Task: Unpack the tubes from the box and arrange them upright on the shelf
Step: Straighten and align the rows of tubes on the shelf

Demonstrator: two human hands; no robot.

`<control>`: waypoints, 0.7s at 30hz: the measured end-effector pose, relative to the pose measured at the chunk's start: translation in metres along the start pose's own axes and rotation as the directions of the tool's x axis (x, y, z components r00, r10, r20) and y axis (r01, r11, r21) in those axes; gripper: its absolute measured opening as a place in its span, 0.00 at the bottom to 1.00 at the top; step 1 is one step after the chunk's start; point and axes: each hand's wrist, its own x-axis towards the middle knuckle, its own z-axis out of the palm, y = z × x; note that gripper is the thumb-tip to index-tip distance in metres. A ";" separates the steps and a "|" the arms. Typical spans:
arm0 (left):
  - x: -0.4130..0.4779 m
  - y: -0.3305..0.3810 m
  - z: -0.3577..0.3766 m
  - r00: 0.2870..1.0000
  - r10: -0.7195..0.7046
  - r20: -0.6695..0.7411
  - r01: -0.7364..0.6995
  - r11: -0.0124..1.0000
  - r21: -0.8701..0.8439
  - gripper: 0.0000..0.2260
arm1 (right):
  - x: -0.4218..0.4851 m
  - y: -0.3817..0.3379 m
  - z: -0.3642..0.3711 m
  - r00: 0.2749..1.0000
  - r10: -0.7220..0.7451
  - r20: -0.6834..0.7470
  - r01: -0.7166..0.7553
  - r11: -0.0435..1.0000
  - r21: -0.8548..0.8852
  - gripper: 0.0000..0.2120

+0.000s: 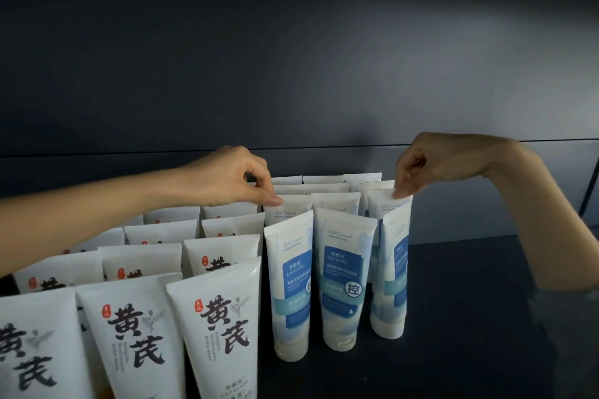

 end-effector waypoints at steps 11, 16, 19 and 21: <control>-0.001 0.002 -0.002 1.000 -0.016 0.013 0.016 1.000 -0.005 0.12 | -0.005 -0.007 -0.003 0.996 -0.038 -0.078 0.044 0.995 0.087 0.14; 0.000 0.001 -0.001 1.000 -0.025 0.016 0.025 1.000 -0.016 0.12 | 0.015 -0.035 0.017 0.975 -0.189 -0.116 0.195 0.979 0.050 0.08; -0.001 0.002 -0.001 1.000 -0.029 0.012 0.030 0.999 -0.029 0.11 | 0.028 -0.046 0.032 0.973 -0.218 -0.078 0.221 0.975 0.031 0.07; -0.002 0.003 0.000 1.000 -0.025 0.003 0.025 0.999 -0.037 0.12 | 0.030 -0.049 0.034 0.972 -0.219 -0.086 0.223 0.974 0.038 0.07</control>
